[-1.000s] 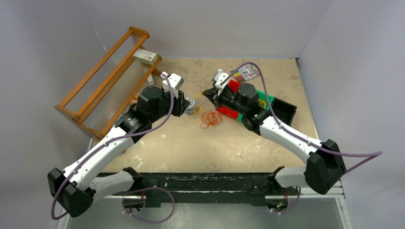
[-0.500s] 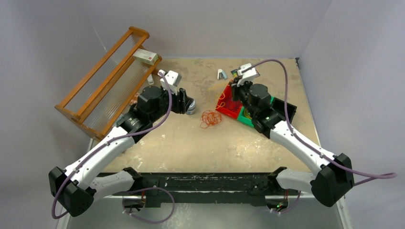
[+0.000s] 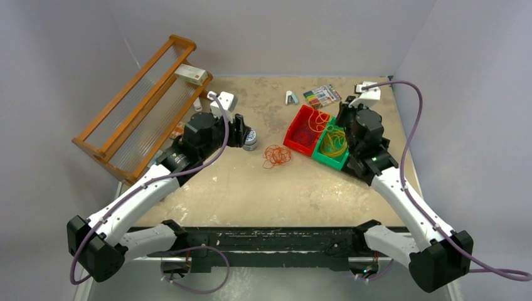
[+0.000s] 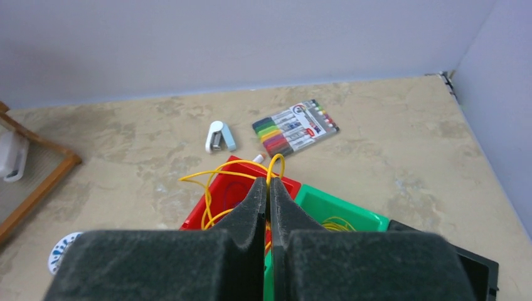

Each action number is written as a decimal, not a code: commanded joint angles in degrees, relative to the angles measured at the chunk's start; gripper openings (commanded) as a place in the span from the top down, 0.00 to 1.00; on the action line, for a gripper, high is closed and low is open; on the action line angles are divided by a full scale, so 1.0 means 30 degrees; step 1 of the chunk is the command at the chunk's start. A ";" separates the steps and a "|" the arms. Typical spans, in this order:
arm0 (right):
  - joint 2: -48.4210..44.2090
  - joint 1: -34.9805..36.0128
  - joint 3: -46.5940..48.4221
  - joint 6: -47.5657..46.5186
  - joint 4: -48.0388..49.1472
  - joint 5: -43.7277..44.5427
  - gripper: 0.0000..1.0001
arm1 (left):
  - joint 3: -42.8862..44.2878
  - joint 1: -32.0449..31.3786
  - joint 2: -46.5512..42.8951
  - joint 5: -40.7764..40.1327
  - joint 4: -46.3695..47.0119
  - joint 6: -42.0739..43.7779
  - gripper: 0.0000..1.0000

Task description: Untangle the cables

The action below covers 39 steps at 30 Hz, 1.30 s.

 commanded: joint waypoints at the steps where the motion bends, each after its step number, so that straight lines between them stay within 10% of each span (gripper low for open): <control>1: -0.0375 -0.0530 0.0268 0.1037 -0.0400 0.1633 1.00 | 0.0162 0.0012 0.0228 -0.0732 0.0452 -0.0112 0.51; 39: -0.1993 -0.2133 0.1181 0.2151 -0.1843 0.3092 1.00 | 0.0272 0.0009 0.1241 -0.1821 -0.0005 -0.0599 0.51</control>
